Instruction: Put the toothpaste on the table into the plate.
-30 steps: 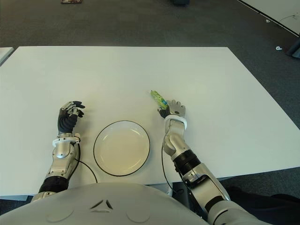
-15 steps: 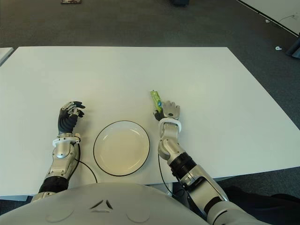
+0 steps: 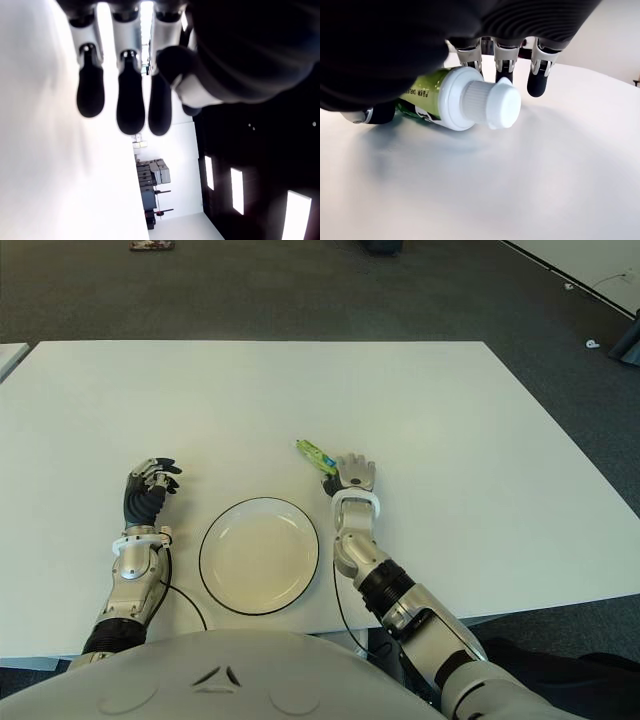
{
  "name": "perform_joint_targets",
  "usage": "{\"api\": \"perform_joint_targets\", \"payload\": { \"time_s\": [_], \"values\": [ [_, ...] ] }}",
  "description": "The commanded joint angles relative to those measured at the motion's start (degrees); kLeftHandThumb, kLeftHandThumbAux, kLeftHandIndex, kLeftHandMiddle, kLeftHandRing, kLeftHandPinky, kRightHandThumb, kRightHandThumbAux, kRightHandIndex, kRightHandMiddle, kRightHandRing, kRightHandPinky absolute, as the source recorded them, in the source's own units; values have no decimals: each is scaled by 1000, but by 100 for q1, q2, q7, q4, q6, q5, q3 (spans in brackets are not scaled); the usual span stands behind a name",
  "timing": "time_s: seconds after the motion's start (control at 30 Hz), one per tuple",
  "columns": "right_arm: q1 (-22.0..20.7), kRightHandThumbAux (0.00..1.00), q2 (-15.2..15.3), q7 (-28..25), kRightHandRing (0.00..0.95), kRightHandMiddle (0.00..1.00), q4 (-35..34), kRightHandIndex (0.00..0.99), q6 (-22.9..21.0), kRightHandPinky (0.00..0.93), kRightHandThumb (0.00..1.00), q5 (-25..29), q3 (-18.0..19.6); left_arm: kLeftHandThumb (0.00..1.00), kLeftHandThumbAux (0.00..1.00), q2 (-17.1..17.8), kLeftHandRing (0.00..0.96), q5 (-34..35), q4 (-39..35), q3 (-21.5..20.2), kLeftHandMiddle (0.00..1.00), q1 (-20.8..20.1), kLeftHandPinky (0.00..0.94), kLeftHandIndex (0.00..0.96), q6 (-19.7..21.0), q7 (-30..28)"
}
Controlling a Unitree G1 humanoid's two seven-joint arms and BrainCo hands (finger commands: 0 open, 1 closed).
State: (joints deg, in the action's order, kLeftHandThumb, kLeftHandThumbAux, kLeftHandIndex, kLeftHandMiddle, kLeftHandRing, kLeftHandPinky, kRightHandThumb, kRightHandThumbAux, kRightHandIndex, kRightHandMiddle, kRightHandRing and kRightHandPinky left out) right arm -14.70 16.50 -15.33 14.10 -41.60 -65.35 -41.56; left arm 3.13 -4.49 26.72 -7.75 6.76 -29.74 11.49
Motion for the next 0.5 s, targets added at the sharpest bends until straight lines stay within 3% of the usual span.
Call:
{"api": "perform_joint_targets", "payload": {
  "time_s": [0.03,0.17,0.5],
  "values": [
    [226,203,136,-325,0,0,-110,0,516,0,530,270,-79,835,679,-67,635,68,86,30,498,110,619,406,3,-76],
    [213,230,362,-308,0,0,-470,0,687,0,492,400,224,835,678,-82,638,75,87,28,499,115,623,406,-9,-44],
    [306,292,304,-287,0,0,-1047,0,519,0,406,296,603,835,678,-92,642,92,94,15,504,121,619,403,-9,5]
  ]
}}
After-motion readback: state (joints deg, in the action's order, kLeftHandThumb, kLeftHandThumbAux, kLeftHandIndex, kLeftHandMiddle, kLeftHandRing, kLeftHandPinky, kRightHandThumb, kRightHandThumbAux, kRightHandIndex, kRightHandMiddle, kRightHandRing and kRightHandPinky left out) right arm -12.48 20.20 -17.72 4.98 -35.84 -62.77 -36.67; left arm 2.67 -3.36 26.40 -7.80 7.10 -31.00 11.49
